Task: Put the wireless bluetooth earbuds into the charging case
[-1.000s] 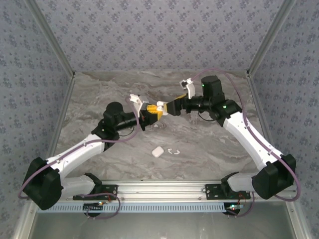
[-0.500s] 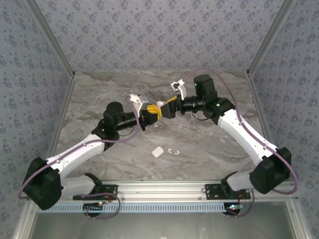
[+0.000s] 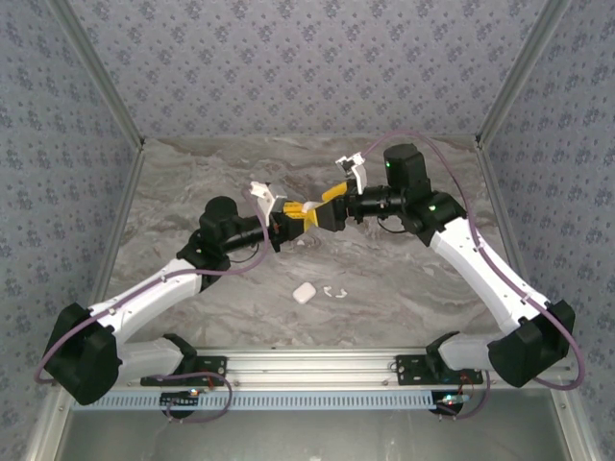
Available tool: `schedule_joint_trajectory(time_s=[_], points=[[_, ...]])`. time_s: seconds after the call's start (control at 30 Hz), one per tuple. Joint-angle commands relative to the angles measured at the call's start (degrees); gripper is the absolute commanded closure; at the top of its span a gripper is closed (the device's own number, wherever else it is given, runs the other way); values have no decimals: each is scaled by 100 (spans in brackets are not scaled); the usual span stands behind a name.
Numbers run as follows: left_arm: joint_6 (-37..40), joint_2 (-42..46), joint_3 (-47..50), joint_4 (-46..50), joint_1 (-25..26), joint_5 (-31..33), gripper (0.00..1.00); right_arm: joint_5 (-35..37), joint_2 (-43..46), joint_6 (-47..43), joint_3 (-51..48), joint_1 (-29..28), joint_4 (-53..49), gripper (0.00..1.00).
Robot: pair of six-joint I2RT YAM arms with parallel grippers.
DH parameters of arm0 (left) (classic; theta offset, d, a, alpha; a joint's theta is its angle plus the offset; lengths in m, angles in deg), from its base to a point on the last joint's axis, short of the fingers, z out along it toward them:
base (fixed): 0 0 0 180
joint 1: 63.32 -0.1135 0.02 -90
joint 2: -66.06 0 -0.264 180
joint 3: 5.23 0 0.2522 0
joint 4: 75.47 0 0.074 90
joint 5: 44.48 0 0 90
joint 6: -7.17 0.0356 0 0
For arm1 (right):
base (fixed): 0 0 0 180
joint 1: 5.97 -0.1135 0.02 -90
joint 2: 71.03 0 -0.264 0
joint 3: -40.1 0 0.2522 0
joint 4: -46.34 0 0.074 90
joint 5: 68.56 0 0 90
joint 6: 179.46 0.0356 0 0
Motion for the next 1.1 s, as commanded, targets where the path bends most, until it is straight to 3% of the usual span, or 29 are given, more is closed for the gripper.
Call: schedule_joint_trajectory(time_s=[0.0,0.27,0.53,0.67,0.9,1.07], points=[[109,80,-212,-167,32,35,100,291,76,-145,17,3,-232,0],[161,253,-186,242,29,330,100,1919,351,-136,52,393,-423,0],[-78,395,9,849,-98,1033,100,2804,1006,423,-793,1050,8,0],[-664,391,251,989,-487,1106,100,2671,1098,780,-1107,1374,60,0],[-1350,387,750,1352,-1024,1114,100,1647,921,2026,-1961,1885,1233,0],[-1491,315,954,1798,-1130,1193,100,1704,677,2070,-2013,1864,1187,0]])
